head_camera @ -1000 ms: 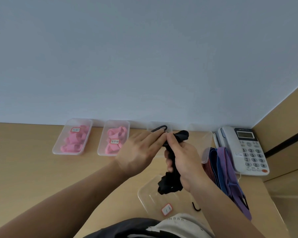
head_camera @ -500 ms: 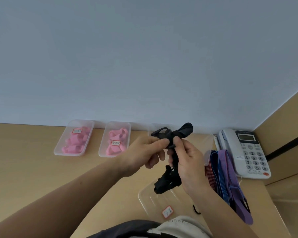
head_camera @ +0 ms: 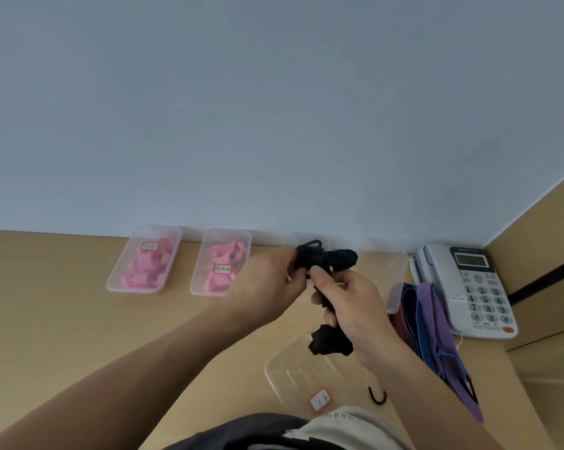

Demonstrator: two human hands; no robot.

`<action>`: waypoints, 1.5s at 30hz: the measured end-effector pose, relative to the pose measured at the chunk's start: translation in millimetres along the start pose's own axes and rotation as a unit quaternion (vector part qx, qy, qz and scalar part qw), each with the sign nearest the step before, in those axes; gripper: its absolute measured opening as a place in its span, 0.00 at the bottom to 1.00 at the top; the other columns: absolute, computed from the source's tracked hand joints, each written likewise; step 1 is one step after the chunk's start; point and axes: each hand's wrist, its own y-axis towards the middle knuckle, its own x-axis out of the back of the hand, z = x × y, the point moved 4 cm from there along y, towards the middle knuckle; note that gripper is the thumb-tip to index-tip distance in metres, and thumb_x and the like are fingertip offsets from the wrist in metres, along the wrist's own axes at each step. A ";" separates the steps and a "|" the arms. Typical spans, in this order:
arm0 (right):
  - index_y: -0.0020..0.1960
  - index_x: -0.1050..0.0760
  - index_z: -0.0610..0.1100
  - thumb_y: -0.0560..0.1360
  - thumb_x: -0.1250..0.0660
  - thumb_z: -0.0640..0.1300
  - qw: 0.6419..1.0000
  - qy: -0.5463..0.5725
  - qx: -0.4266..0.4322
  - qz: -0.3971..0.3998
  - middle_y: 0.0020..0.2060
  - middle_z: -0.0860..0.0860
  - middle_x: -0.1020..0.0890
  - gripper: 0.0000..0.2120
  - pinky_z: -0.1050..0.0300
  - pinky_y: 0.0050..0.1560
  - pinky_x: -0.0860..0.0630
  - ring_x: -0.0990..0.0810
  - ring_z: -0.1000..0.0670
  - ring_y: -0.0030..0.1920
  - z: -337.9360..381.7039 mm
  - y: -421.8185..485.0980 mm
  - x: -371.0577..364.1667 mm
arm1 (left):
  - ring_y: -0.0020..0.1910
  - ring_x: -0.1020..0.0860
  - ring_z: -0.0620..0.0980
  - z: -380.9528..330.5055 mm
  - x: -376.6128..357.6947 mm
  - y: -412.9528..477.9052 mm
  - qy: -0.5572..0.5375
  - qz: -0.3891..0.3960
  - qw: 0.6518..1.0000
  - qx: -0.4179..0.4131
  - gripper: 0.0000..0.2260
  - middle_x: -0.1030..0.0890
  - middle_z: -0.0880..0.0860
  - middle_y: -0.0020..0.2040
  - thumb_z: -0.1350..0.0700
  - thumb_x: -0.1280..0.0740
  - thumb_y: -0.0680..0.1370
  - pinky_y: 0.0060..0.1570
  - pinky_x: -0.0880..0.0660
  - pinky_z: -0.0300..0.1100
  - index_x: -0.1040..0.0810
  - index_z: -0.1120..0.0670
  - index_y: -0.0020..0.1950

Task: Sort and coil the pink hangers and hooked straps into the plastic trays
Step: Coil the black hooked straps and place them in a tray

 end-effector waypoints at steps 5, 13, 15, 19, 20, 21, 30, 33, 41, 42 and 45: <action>0.46 0.21 0.41 0.79 0.40 0.61 0.999 0.050 -0.021 0.000 0.33 0.48 0.19 0.23 0.61 0.26 0.33 0.32 0.54 0.24 4.5 -2.2 -6.8 | 0.26 0.27 0.54 -13.2 2.8 -5.4 0.157 -0.149 0.939 -0.268 0.08 0.24 0.52 0.29 0.63 0.36 0.75 0.23 0.32 0.45 0.23 0.58 0.36; 0.42 0.19 0.43 0.75 0.32 0.53 0.983 0.182 -0.024 0.024 0.33 0.48 0.23 0.13 0.56 0.26 0.31 0.33 0.53 0.26 4.2 0.0 -1.9 | 0.39 0.21 0.40 9.3 -0.1 -3.8 -0.035 -0.071 0.992 -0.103 0.14 0.18 0.40 0.46 0.56 0.32 0.76 0.39 0.27 0.35 0.19 0.50 0.61; 0.42 0.20 0.43 0.72 0.32 0.55 0.987 0.154 0.025 0.032 0.29 0.47 0.25 0.15 0.53 0.28 0.28 0.32 0.51 0.26 5.4 0.5 -1.0 | 0.35 0.22 0.39 19.3 -6.1 -0.8 -0.272 0.083 0.951 0.120 0.15 0.17 0.42 0.42 0.50 0.35 0.76 0.35 0.29 0.34 0.20 0.51 0.62; 0.46 0.20 0.47 0.71 0.33 0.57 0.993 0.032 0.101 0.049 0.29 0.40 0.26 0.14 0.47 0.35 0.26 0.29 0.50 0.28 4.5 0.2 -5.7 | 0.37 0.22 0.48 11.5 -6.6 -0.2 -0.412 0.221 0.870 0.157 0.20 0.18 0.48 0.42 0.44 0.38 0.78 0.31 0.30 0.38 0.20 0.59 0.55; 0.46 0.20 0.49 0.70 0.33 0.58 0.992 0.018 0.110 0.052 0.30 0.39 0.26 0.13 0.48 0.34 0.26 0.29 0.51 0.28 3.8 0.8 -5.4 | 0.39 0.22 0.48 9.9 -5.6 -0.2 -0.404 0.219 0.877 0.141 0.20 0.19 0.48 0.42 0.44 0.37 0.79 0.32 0.30 0.38 0.20 0.60 0.56; 0.46 0.19 0.50 0.69 0.32 0.59 0.992 0.004 0.114 0.049 0.29 0.40 0.26 0.13 0.51 0.33 0.26 0.29 0.51 0.27 3.2 1.5 -3.9 | 0.40 0.22 0.47 9.6 -5.4 0.0 -0.393 0.212 0.885 0.130 0.18 0.19 0.48 0.42 0.46 0.37 0.80 0.34 0.29 0.38 0.20 0.60 0.57; 0.49 0.21 0.43 0.68 0.27 0.58 0.999 -0.018 0.035 0.032 0.30 0.48 0.18 0.20 0.54 0.34 0.26 0.26 0.51 0.27 -0.3 7.7 6.9 | 0.34 0.21 0.40 5.9 1.3 0.5 -0.337 0.093 0.934 0.075 0.07 0.15 0.48 0.37 0.55 0.35 0.81 0.36 0.26 0.36 0.20 0.56 0.51; 0.44 0.22 0.42 0.75 0.31 0.53 0.997 -0.023 0.059 0.049 0.29 0.49 0.20 0.13 0.57 0.35 0.25 0.22 0.51 0.31 2.3 5.3 3.6 | 0.32 0.22 0.37 3.8 11.9 3.3 -0.310 -0.009 0.949 0.064 0.05 0.16 0.47 0.35 0.55 0.34 0.80 0.35 0.28 0.30 0.19 0.54 0.50; 0.42 0.23 0.40 0.74 0.36 0.64 0.989 0.140 0.002 0.039 0.28 0.46 0.27 0.25 0.51 0.32 0.33 0.31 0.48 0.25 6.0 4.2 -5.0 | 0.36 0.17 0.51 -14.8 16.2 -3.4 0.067 -0.173 0.947 -0.263 0.11 0.14 0.55 0.48 0.60 0.28 0.75 0.37 0.27 0.36 0.17 0.64 0.55; 0.45 0.22 0.39 0.72 0.37 0.67 0.988 0.149 -0.012 0.032 0.27 0.47 0.27 0.29 0.53 0.30 0.33 0.33 0.49 0.24 4.7 5.3 -5.3 | 0.39 0.16 0.54 -13.5 12.9 -4.7 0.085 -0.180 0.933 -0.298 0.11 0.15 0.58 0.51 0.62 0.27 0.74 0.37 0.23 0.40 0.17 0.65 0.55; 0.50 0.23 0.36 0.71 0.36 0.67 0.993 0.119 -0.017 0.008 0.26 0.49 0.28 0.32 0.54 0.27 0.32 0.33 0.51 0.24 3.6 8.6 -2.3 | 0.47 0.17 0.58 -11.3 6.6 -8.4 0.090 -0.173 0.910 -0.365 0.12 0.19 0.62 0.59 0.69 0.30 0.75 0.45 0.20 0.46 0.18 0.65 0.58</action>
